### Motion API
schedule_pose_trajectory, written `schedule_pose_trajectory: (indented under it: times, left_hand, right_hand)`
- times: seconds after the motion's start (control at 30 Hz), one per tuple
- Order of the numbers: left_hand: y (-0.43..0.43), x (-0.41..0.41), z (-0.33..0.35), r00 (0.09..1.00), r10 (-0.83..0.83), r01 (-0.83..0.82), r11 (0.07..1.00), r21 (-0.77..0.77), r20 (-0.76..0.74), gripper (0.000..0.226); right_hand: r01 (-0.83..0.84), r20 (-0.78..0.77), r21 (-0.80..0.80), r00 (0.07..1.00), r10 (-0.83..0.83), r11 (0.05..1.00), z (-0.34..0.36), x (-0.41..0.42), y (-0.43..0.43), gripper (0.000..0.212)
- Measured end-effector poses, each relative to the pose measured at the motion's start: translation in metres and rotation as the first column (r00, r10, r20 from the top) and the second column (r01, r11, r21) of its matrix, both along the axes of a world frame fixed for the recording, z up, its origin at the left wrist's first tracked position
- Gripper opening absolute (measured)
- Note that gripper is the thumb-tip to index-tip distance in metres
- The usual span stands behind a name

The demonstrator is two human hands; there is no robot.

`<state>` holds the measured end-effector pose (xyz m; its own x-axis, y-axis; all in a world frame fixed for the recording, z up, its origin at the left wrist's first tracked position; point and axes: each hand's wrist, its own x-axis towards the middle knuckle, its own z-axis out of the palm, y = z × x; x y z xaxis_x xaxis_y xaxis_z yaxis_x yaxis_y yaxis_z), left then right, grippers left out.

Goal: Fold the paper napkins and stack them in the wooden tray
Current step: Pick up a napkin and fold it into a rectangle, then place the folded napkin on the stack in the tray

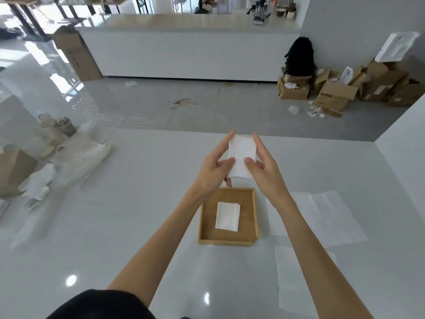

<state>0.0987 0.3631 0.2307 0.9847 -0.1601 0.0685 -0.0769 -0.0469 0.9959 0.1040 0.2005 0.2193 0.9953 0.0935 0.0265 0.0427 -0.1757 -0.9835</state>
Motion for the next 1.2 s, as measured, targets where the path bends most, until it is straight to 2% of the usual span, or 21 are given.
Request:
schedule_pose_trajectory:
  times: [0.1, 0.23, 0.33, 0.5, 0.63, 0.77, 0.93, 1.07, 1.2]
  left_hand:
    - [0.005, -0.015, -0.055, 0.978, 0.054, -0.039, 0.996, 0.079, -0.201, 0.051]
    - [0.009, -0.030, -0.124, 0.922, 0.094, -0.044, 0.989, 0.140, -0.375, 0.049]
    - [0.007, -0.034, -0.168, 0.894, 0.096, -0.006, 0.979, 0.203, -0.439, 0.055]
    - [0.010, -0.026, -0.223, 0.852, -0.001, 0.135, 0.966, 0.218, -0.523, 0.072]
    - [0.014, -0.014, -0.254, 0.835, -0.036, 0.221, 0.936, 0.274, -0.550, 0.077]
    - [0.016, -0.004, -0.276, 0.821, -0.055, 0.291, 0.896, 0.334, -0.568, 0.082]
    - [0.018, 0.005, -0.292, 0.827, -0.070, 0.377, 0.805, 0.458, -0.558, 0.090]
    - [0.015, 0.013, -0.293, 0.842, -0.067, 0.415, 0.714, 0.563, -0.536, 0.089]
    - [0.010, 0.015, -0.296, 0.860, -0.043, 0.414, 0.640, 0.647, -0.508, 0.084]
  right_hand:
    - [-0.032, -0.114, -0.058, 0.993, 0.025, 0.998, -0.050, -0.010, 0.000, 0.067]
    - [0.023, -0.173, -0.032, 0.985, -0.028, 0.999, -0.118, -0.028, 0.003, 0.050]
    - [0.047, -0.263, -0.083, 0.962, -0.067, 0.995, -0.165, -0.039, 0.006, 0.035]
    - [0.004, -0.365, -0.214, 0.927, -0.084, 0.977, -0.223, -0.038, 0.009, 0.043]
    - [-0.045, -0.383, -0.338, 0.919, -0.094, 0.940, -0.249, -0.028, 0.014, 0.049]
    - [-0.096, -0.407, -0.396, 0.910, -0.081, 0.913, -0.270, -0.016, 0.018, 0.052]
    - [-0.068, -0.345, -0.446, 0.933, -0.101, 0.893, -0.286, -0.011, 0.023, 0.054]
    - [-0.059, -0.317, -0.470, 0.942, -0.106, 0.881, -0.295, -0.007, 0.024, 0.055]
    - [-0.109, -0.275, -0.621, 0.958, -0.085, 0.777, -0.301, -0.009, 0.023, 0.061]
